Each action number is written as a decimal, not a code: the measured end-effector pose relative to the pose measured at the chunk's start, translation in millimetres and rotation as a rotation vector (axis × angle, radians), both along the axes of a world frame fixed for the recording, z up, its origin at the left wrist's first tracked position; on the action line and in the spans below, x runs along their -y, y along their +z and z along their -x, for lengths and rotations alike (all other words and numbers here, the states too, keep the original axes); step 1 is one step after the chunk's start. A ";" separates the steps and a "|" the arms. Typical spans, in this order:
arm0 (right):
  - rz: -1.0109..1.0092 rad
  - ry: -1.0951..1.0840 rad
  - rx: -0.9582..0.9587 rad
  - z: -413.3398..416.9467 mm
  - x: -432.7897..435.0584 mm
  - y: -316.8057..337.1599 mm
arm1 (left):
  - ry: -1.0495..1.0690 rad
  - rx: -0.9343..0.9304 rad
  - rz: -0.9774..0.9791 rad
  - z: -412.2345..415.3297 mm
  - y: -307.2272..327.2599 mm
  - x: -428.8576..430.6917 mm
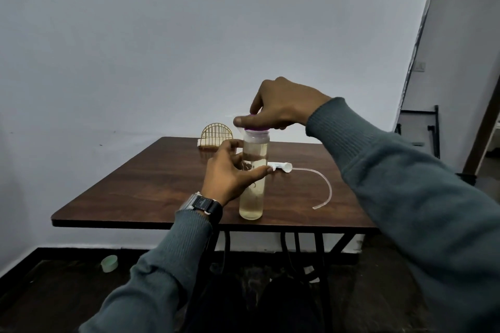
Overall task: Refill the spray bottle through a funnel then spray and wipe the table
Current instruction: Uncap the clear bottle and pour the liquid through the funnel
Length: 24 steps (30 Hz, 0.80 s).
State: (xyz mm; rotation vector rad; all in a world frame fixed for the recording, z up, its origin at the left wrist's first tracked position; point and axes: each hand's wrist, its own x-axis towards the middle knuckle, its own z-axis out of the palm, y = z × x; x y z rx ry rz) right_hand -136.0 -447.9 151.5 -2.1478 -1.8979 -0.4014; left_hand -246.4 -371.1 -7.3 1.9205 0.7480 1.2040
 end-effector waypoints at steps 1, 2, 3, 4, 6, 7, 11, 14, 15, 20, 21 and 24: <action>0.023 0.003 0.005 0.7 -0.7 -1.2 | -0.001 0.007 -0.005 -0.3 -0.7 -0.5; 0.044 0.012 -0.004 0.9 -1.1 -1.0 | 0.001 0.012 -0.012 -0.3 -1.4 -0.9; 0.068 0.024 -0.022 1.7 0.2 0.2 | 0.002 0.010 -0.022 -0.1 -1.7 -0.6; 0.084 0.032 -0.052 1.8 1.4 1.5 | 0.002 0.006 -0.032 0.0 -1.9 -0.1; 0.081 0.044 -0.102 0.1 2.7 3.7 | 0.007 0.004 -0.048 -0.3 -1.7 1.5; 0.075 0.051 -0.124 -0.8 3.6 3.9 | 0.012 0.005 -0.055 -0.6 -1.7 2.1; 0.054 0.137 -0.193 -3.5 7.0 3.5 | 0.017 0.005 -0.032 0.0 -1.2 0.5; 0.036 0.166 -0.192 -6.3 7.7 5.5 | 0.014 0.007 -0.018 0.9 -1.5 -0.6; 0.036 0.168 -0.202 -7.7 8.0 5.3 | 0.015 0.010 -0.016 0.6 -1.5 -0.1; -0.020 0.199 -0.266 -21.4 9.6 -0.1 | 0.041 0.036 -0.021 -0.9 -3.0 0.5; -0.043 0.195 -0.280 -25.8 10.9 -1.2 | 0.041 0.032 -0.020 -0.9 -3.2 0.1; -0.122 0.178 -0.371 -41.4 17.4 -5.3 | 0.055 0.026 -0.025 -1.2 -3.7 -0.2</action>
